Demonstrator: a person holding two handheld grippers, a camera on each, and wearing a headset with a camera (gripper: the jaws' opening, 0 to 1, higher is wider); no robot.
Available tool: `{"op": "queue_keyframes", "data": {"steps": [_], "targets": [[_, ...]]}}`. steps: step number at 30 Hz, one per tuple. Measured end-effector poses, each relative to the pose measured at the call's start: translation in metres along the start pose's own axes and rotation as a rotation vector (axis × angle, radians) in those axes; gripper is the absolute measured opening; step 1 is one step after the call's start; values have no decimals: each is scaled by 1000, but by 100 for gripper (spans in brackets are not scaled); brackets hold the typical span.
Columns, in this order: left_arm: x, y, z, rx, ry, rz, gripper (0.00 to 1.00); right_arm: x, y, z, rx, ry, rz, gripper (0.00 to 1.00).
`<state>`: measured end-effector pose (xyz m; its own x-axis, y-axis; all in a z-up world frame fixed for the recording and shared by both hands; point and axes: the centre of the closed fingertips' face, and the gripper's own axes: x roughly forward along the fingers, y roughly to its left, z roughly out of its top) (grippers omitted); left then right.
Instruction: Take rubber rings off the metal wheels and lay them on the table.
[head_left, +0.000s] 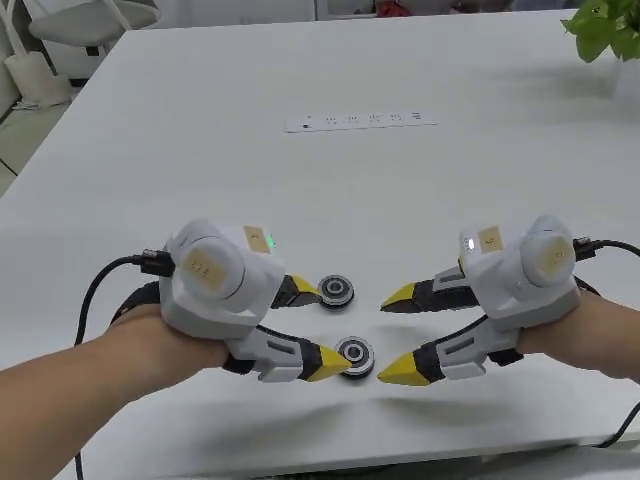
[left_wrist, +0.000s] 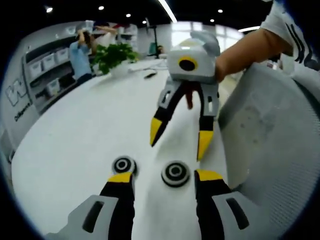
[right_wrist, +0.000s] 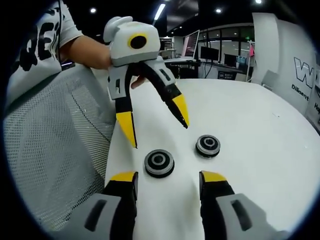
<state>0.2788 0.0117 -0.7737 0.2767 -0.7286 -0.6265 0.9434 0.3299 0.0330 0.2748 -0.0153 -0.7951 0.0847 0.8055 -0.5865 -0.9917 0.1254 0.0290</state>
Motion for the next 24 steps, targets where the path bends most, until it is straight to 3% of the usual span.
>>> {"op": "queue_keyframes", "data": {"steps": [15, 24], "targets": [[13, -15, 0, -51, -7, -68, 35, 6, 6, -4, 27, -2, 25, 38], [21, -23, -5, -25, 12, -87, 24, 6, 8, -5, 38, -4, 33, 38]]}}
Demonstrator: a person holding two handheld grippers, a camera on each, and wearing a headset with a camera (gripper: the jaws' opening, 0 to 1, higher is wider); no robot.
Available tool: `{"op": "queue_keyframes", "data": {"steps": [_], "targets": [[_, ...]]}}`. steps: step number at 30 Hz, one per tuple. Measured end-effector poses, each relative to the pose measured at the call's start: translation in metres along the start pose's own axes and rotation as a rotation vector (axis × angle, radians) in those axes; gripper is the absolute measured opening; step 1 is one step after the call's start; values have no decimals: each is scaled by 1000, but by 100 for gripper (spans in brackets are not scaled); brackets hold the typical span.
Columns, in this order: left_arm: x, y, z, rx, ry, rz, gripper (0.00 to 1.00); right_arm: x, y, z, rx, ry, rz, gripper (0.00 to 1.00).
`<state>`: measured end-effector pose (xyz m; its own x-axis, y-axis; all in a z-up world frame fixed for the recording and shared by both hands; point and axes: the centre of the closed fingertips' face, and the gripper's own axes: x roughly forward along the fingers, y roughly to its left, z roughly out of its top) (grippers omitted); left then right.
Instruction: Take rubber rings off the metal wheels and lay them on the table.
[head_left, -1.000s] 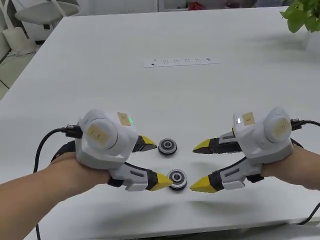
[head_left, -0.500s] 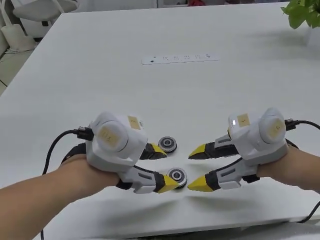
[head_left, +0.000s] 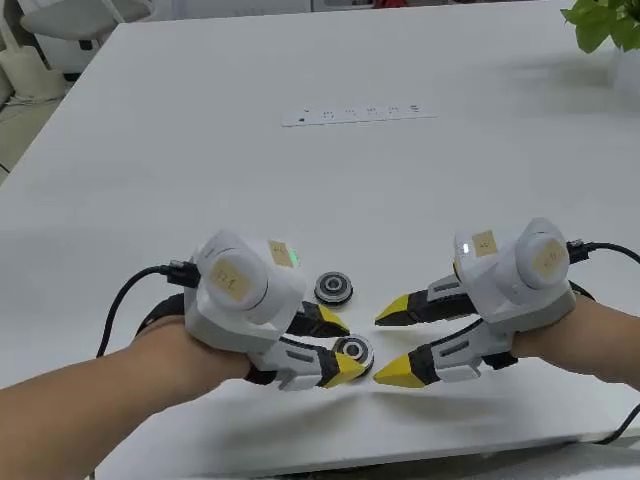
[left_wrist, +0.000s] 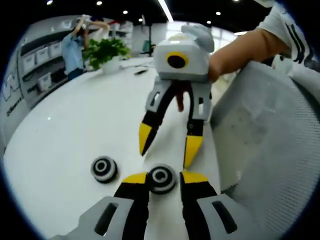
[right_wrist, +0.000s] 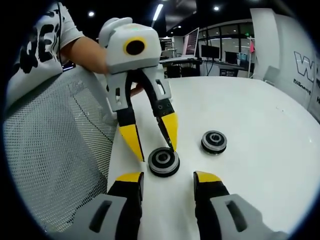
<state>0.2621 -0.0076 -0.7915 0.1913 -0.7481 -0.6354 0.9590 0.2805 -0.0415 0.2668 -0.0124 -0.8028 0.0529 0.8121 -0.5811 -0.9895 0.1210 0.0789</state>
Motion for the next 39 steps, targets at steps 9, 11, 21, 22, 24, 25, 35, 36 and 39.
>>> {"op": "queue_keyframes", "data": {"steps": [9, 11, 21, 22, 24, 25, 35, 36, 39], "targets": [[2, 4, -3, 1, -5, 25, 16, 2, 2, -1, 2, 3, 8, 37], [2, 4, -3, 11, -9, 32, 15, 3, 2, 0, 3, -1, 9, 37], [1, 5, -3, 6, -22, 44, 14, 7, 5, 5, 49, -36, 16, 34], [1, 5, -3, 6, -23, 45, 14, 8, 5, 6, 52, -37, 18, 34], [1, 5, -3, 6, -23, 48, 14, 9, 6, 6, 60, -39, 21, 33], [1, 6, -3, 7, -23, 48, 14, 10, 7, 5, 67, -39, 23, 32], [1, 6, -3, 5, -26, 52, 14, 16, 6, 2, 125, -45, 18, 28], [1, 6, -3, 5, -27, 53, 14, 16, 6, 2, 127, -44, 19, 28], [1, 6, -3, 6, -30, 55, 14, 16, 5, 2, 123, -45, 12, 25]]}}
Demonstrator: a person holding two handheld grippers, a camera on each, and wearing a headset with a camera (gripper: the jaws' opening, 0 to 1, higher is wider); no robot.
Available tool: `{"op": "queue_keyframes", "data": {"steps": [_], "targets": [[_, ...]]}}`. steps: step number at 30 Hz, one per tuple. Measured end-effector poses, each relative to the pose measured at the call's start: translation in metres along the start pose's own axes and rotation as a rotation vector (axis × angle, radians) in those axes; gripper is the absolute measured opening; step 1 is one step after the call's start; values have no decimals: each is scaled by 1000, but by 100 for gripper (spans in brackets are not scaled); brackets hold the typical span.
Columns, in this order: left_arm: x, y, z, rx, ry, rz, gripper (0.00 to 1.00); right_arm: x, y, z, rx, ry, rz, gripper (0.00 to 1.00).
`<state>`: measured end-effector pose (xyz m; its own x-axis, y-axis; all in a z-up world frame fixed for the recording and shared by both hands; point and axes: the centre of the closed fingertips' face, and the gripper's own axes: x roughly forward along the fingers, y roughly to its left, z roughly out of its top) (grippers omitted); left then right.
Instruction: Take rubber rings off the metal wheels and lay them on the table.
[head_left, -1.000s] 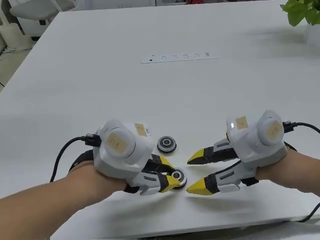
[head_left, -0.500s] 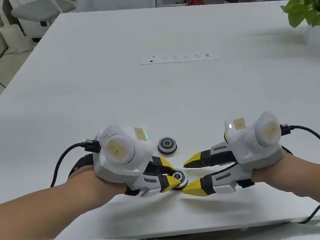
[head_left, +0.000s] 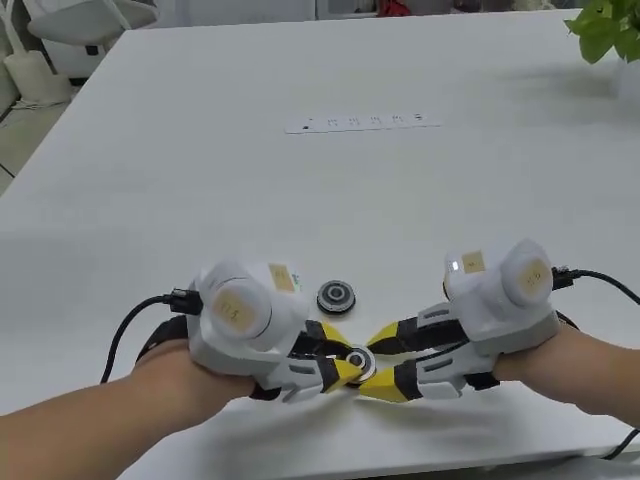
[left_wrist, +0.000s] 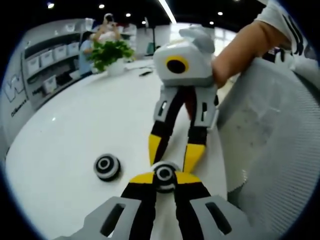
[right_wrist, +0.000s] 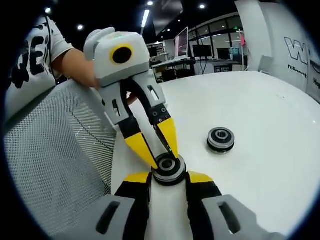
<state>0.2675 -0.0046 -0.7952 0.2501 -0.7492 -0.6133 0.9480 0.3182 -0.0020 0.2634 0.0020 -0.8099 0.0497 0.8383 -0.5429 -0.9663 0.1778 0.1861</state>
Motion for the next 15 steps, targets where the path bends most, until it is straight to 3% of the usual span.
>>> {"op": "queue_keyframes", "data": {"steps": [15], "targets": [[1, 1, 0, 10, -7, 11, 14, -5, 0, -2, -40, 14, -10, 20]]}}
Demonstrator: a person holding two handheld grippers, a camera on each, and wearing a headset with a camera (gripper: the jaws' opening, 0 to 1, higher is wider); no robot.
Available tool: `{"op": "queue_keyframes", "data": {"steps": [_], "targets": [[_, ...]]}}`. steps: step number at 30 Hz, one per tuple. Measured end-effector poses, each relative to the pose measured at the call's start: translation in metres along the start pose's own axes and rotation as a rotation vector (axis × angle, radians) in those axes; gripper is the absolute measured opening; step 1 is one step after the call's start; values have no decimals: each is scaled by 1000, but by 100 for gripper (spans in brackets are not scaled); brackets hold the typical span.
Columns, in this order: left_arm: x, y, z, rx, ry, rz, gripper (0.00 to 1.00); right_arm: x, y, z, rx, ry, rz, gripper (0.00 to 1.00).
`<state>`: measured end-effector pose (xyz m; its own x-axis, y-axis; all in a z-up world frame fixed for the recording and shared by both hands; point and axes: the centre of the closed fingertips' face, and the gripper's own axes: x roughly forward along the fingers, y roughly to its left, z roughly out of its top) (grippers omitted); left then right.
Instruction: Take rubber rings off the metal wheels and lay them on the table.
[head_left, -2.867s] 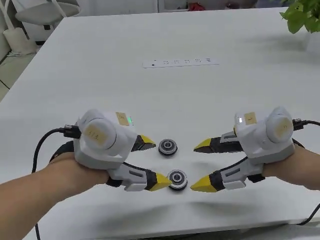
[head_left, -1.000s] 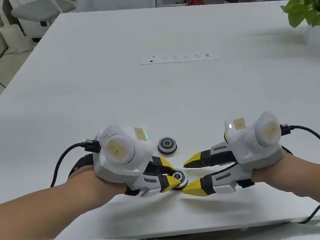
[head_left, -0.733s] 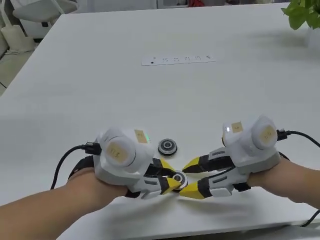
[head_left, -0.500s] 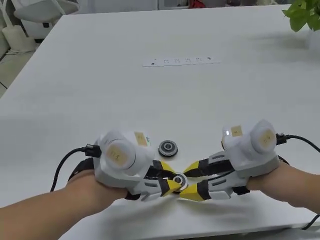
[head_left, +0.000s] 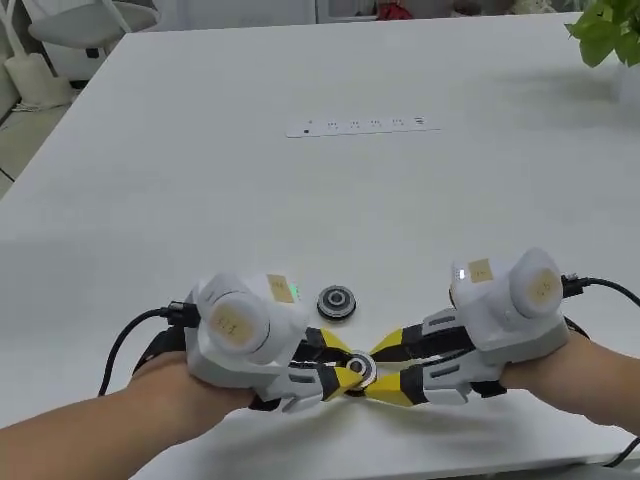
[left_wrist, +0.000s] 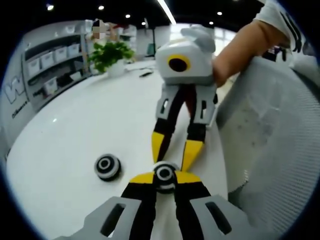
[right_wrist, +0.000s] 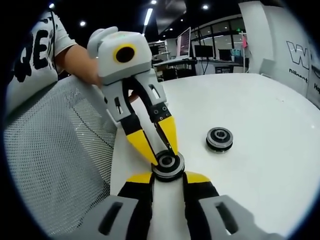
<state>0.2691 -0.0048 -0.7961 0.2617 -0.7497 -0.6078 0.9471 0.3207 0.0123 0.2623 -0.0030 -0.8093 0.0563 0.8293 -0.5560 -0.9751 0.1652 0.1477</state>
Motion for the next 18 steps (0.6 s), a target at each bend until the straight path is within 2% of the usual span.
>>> {"op": "queue_keyframes", "data": {"steps": [5, 18], "targets": [[0, 0, -1, 0, -2, 1, 13, -2, -1, -3, -14, 17, -4, 15], [-1, 0, -1, 14, 1, 8, 13, -1, 0, -4, -38, 32, -12, 12]]}}
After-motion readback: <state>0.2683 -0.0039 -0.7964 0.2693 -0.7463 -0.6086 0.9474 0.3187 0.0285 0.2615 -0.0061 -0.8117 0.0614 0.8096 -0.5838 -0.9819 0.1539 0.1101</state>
